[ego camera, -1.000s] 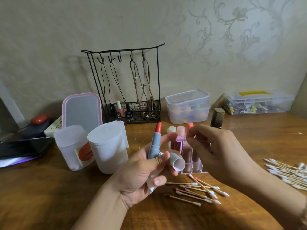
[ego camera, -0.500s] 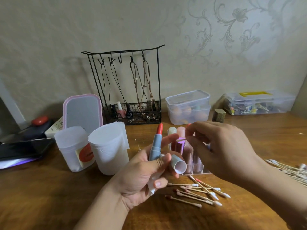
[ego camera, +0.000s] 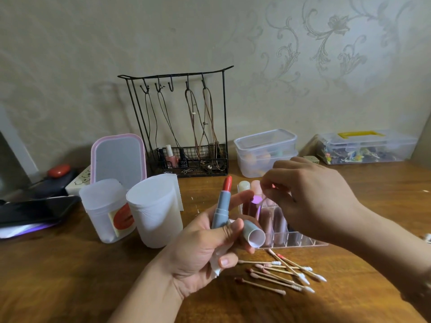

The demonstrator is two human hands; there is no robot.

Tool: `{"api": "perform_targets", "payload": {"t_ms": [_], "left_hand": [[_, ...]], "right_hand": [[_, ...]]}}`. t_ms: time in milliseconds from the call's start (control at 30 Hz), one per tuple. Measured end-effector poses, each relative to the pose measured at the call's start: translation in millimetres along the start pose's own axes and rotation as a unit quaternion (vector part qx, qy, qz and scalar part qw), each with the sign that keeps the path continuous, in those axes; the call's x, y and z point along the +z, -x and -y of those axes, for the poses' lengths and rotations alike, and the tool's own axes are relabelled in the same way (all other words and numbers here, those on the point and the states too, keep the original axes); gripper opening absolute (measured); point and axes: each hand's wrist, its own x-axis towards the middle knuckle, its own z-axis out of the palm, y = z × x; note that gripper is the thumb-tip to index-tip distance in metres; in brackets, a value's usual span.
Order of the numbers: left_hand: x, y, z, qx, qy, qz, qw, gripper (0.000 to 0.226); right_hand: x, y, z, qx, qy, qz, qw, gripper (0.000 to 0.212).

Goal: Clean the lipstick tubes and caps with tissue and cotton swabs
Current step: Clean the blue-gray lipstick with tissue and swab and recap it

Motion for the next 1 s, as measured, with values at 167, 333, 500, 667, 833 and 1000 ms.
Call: {"api": "perform_targets", "payload": {"t_ms": [167,333,500,667,833,1000], "left_hand": [[0,0,0,-0.003,-0.004,-0.006,1.0,0.04],[2,1,-1,-0.001,-0.007,-0.013,1.0,0.032],[0,0,0,-0.002,-0.006,-0.008,1.0,0.039],[-1,0,0,-0.004,-0.004,-0.003,1.0,0.04],[-3,-2,1,-0.005,-0.001,0.013,1.0,0.047],[-3,-2,1,-0.007,0.052,0.027,0.998,0.048]], "right_hand": [[1,-3,2,0.002,-0.023,0.0,1.0,0.009],[2,-4,-4,-0.006,0.007,0.006,1.0,0.007],[-3,-8,-1,0.008,-0.041,0.012,0.999,0.008],[0,0,-3,0.006,-0.028,0.043,0.999,0.011],[1,-1,0,0.03,-0.078,0.029,0.996,0.009],[-7,15,-1,0.042,-0.075,-0.017,0.996,0.021]]}}
